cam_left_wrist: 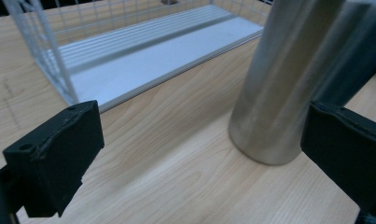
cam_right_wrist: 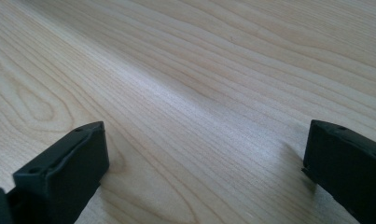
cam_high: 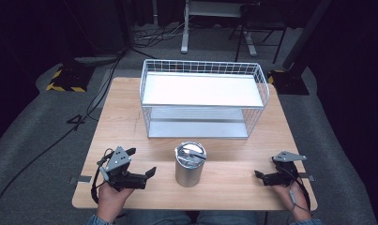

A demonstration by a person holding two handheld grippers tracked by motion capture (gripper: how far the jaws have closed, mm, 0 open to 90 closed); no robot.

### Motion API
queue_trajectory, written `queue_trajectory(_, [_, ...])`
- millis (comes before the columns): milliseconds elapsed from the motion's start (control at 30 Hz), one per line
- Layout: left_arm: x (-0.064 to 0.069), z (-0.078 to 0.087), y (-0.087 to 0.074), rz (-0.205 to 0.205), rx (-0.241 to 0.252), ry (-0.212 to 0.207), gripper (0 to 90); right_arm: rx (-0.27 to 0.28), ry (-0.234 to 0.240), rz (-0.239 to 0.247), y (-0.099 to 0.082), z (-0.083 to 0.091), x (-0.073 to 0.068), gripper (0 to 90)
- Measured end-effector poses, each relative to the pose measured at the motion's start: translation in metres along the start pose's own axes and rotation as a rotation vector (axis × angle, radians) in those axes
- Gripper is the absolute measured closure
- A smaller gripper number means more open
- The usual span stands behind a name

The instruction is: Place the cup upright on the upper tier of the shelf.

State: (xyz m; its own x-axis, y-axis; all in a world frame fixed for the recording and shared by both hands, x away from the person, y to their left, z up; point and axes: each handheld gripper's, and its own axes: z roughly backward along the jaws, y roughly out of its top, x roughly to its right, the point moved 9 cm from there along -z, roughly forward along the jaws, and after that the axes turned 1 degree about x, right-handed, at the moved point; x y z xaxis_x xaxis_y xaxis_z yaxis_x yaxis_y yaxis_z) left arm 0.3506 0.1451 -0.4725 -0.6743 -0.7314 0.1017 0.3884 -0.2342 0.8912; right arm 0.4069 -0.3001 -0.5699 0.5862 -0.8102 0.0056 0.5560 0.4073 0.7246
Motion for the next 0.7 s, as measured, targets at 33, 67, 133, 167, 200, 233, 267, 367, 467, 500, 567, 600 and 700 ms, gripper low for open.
queue_trajectory(33, [0.000,0.000,0.000,0.000,0.000,0.000,0.0,0.000,0.000,0.000,0.000,0.000,0.000,0.3])
queue_trajectory(67, [0.005,-0.001,0.004,-0.010,0.009,-0.016,0.0,0.000,0.000,0.000,0.000,0.000,0.000,0.3])
queue_trajectory(133, [0.008,-0.002,0.007,-0.017,0.016,-0.024,0.0,0.000,0.000,0.000,0.000,0.000,0.000,0.3])
queue_trajectory(167, [0.011,-0.003,0.009,-0.011,0.021,-0.033,0.0,0.000,0.000,0.000,0.000,0.000,0.000,0.3])
queue_trajectory(200, [0.013,-0.004,0.011,-0.018,0.023,-0.041,0.0,0.000,0.000,0.000,0.000,0.000,0.000,0.3])
queue_trajectory(233, [0.016,-0.005,0.012,-0.022,0.026,-0.048,0.0,0.000,0.000,0.000,0.000,0.000,0.000,0.3])
queue_trajectory(267, [0.020,-0.007,0.015,-0.033,0.028,-0.055,0.0,0.000,0.000,0.000,0.000,0.000,0.000,0.3])
queue_trajectory(367, [0.024,-0.010,0.017,-0.042,0.035,-0.069,0.0,0.000,0.000,0.000,0.000,0.000,0.000,0.3])
queue_trajectory(467, [0.030,-0.014,0.021,-0.039,0.055,-0.089,0.0,0.000,0.000,0.000,0.000,0.000,0.000,0.3])
queue_trajectory(500, [0.031,-0.015,0.022,-0.046,0.059,-0.094,0.0,0.000,0.000,0.000,0.000,0.000,0.000,0.3])
queue_trajectory(567, [0.034,-0.017,0.024,-0.041,0.069,-0.111,0.0,0.000,0.000,0.000,0.000,0.000,0.000,0.3])
queue_trajectory(600, [0.037,-0.020,0.026,-0.041,0.076,-0.120,0.0,0.000,0.000,0.000,0.000,0.000,0.000,0.3])
queue_trajectory(700, [0.040,-0.023,0.027,-0.048,0.077,-0.131,0.0,0.000,0.000,0.000,0.000,0.000,0.000,0.3])
